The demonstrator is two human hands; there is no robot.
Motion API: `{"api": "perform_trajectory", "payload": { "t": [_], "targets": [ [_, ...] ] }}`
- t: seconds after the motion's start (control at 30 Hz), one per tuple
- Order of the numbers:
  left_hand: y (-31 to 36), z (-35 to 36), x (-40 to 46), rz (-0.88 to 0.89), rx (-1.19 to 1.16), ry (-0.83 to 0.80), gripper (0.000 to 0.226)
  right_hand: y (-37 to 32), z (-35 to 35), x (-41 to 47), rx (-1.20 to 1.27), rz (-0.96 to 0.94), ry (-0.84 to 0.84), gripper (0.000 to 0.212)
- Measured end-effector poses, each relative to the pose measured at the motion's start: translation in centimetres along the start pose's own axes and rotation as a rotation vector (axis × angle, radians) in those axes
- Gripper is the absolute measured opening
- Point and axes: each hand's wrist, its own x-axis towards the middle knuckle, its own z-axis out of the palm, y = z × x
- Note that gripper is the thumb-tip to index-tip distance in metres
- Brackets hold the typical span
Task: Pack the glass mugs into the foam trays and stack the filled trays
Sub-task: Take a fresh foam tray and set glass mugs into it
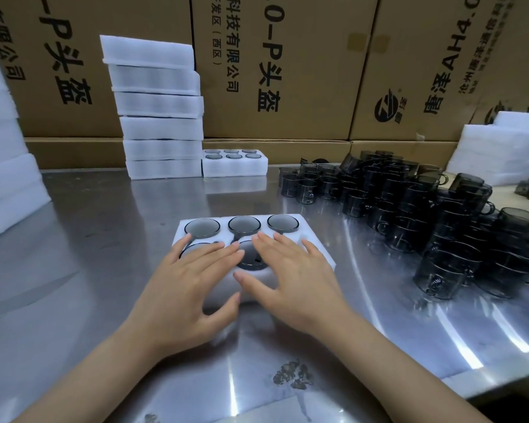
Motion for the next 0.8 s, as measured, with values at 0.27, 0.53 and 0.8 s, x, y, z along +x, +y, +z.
{"api": "perform_trajectory", "payload": {
  "t": [0.27,0.53,0.8],
  "targets": [
    [-0.1,-0.1,-0.4,-0.012,0.018,-0.029,0.053,3.0,-1.2,0.6,0.136,0.272,0.450,0.043],
    [-0.4,-0.1,-0.6,-0.027,-0.071,0.038,0.048,8.3,-2.8,-0.6,-0.096,0.874,0.444,0.051],
    [-0.6,0.1,-0.8,-0.042,-0.086,0.086,0.046,8.2,-2.4,-0.7,-0.199,0.875,0.186,0.052]
  ]
}}
